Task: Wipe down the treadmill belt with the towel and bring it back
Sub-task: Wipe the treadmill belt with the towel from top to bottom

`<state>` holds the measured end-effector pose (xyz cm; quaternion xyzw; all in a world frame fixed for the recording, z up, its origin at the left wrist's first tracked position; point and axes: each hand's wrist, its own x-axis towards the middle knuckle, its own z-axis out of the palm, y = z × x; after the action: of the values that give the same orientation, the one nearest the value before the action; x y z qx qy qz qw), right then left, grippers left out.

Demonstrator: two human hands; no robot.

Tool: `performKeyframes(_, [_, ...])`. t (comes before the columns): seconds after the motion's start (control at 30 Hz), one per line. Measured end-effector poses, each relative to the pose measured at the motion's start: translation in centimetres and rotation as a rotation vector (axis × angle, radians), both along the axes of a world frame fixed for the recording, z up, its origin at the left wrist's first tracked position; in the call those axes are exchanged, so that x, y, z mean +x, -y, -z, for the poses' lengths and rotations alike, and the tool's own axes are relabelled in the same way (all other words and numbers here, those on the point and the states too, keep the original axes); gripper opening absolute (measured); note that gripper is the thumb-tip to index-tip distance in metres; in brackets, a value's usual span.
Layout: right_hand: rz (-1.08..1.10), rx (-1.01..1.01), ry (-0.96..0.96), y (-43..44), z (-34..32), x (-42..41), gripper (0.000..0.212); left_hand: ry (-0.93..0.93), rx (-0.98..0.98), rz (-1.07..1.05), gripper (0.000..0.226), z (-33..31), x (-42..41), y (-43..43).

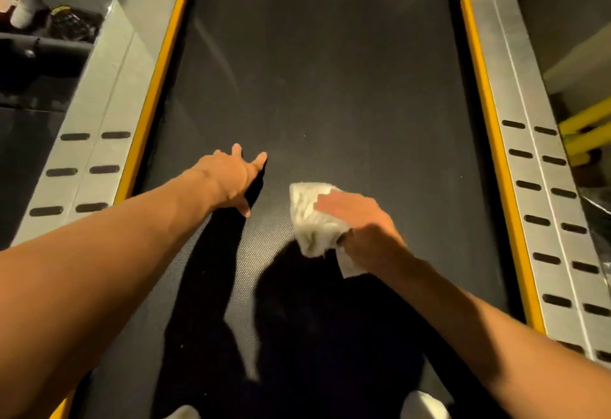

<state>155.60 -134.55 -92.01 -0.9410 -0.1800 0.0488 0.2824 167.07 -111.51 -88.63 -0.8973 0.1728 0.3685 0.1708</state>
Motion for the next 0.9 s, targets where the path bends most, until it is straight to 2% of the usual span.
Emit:
performKeyframes(0.07, [0.309,-0.041,-0.028,2.4,-0.3,2.2,0.053,0.002,-0.007,-0.023,0.119,0.2,-0.1,0.0])
performKeyframes(0.13, [0.550,-0.088,-0.021,4.5,-0.4,2.9,0.030,-0.006,0.016,-0.031,0.119,0.3,0.0,-0.1])
performKeyframes(0.17, [0.590,-0.079,-0.061,4.2,-0.6,2.1,0.018,-0.015,0.036,-0.028,0.118,0.1,0.0,0.1])
performKeyframes(0.23, [0.416,-0.073,-0.087,2.7,-1.1,-0.2,0.020,0.000,0.077,-0.003,0.112,-0.5,0.1,1.0])
performKeyframes(0.3, [0.241,-0.100,-0.014,1.9,-1.0,-2.8,0.025,0.039,0.050,0.008,0.104,-0.8,0.1,2.4])
performKeyframes(0.33, [0.227,-0.077,-0.090,2.7,-1.7,-2.8,0.027,0.058,0.010,0.018,0.103,-0.6,0.2,3.3])
performKeyframes(0.37, [0.265,0.018,-0.157,3.6,-1.7,-2.0,0.031,0.051,-0.026,0.010,0.107,-0.4,0.1,4.1])
performKeyframes(0.43, [0.472,-0.022,-0.037,6.2,-1.5,0.5,0.046,0.000,-0.059,-0.013,0.121,0.4,-0.2,5.3])
performKeyframes(0.5, [0.669,-0.039,0.000,8.1,-1.0,1.5,0.038,-0.013,-0.067,-0.004,0.128,1.0,-0.4,5.6])
performKeyframes(0.53, [0.685,-0.053,-0.006,8.0,-0.6,1.4,0.039,-0.002,-0.080,0.004,0.128,1.1,-0.4,5.3])
performKeyframes(0.67, [0.352,-0.070,-0.105,5.3,-0.4,-3.0,0.046,0.013,-0.110,0.004,0.128,1.3,-0.2,4.1])
performKeyframes(0.73, [0.197,-0.217,-0.011,6.9,-1.1,-2.9,0.043,0.003,-0.115,-0.012,0.128,1.5,-0.2,4.4])
performKeyframes(0.77, [0.211,-0.259,0.032,8.2,-1.2,-1.9,0.041,-0.001,-0.113,-0.019,0.128,1.5,-0.1,4.5])
performKeyframes(0.8, [0.348,-0.176,0.024,10.0,-0.8,-0.7,0.042,-0.004,-0.108,-0.022,0.128,1.5,-0.1,4.6])
performKeyframes(0.9, [0.658,-0.226,0.065,14.2,-0.1,1.7,0.041,0.002,-0.096,-0.009,0.127,1.4,-0.1,4.6])
